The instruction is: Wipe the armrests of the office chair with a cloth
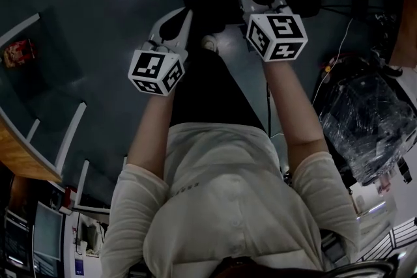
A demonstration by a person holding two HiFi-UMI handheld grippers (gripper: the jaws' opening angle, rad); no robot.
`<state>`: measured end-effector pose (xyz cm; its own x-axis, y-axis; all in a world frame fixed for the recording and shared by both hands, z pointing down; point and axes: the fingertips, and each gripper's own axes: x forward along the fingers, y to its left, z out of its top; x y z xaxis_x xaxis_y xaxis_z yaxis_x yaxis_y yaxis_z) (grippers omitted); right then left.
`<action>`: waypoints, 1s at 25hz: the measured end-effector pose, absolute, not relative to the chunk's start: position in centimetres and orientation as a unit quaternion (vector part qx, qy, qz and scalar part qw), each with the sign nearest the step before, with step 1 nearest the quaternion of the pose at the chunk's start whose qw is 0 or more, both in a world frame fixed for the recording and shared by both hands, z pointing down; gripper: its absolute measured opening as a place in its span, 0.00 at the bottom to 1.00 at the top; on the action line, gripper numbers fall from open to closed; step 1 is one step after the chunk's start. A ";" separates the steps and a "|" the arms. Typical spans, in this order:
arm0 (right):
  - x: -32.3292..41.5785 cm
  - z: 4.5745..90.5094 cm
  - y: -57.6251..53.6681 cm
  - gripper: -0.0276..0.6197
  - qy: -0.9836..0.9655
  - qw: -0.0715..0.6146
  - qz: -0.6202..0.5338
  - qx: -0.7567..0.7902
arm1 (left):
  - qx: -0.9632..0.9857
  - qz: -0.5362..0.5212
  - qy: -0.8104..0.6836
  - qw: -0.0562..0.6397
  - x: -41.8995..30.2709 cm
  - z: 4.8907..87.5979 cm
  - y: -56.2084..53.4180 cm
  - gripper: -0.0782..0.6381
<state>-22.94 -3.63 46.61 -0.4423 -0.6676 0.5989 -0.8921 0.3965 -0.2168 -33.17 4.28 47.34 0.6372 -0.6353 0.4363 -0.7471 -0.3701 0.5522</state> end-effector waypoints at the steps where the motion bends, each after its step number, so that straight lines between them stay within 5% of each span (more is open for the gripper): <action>1: -23.7 46.7 -5.2 0.12 -0.814 0.209 0.260 0.476 | 0.824 0.074 -0.419 0.374 -33.2 47.3 4.3 0.13; 11: -28.3 48.2 -12.3 0.12 -0.834 0.212 0.242 0.449 | 0.821 0.073 -0.413 0.388 -33.4 47.4 4.3 0.13; 25: -28.0 47.6 -4.7 0.12 -0.834 0.200 0.273 0.436 | 0.817 0.047 -0.428 0.385 -33.8 47.3 4.2 0.13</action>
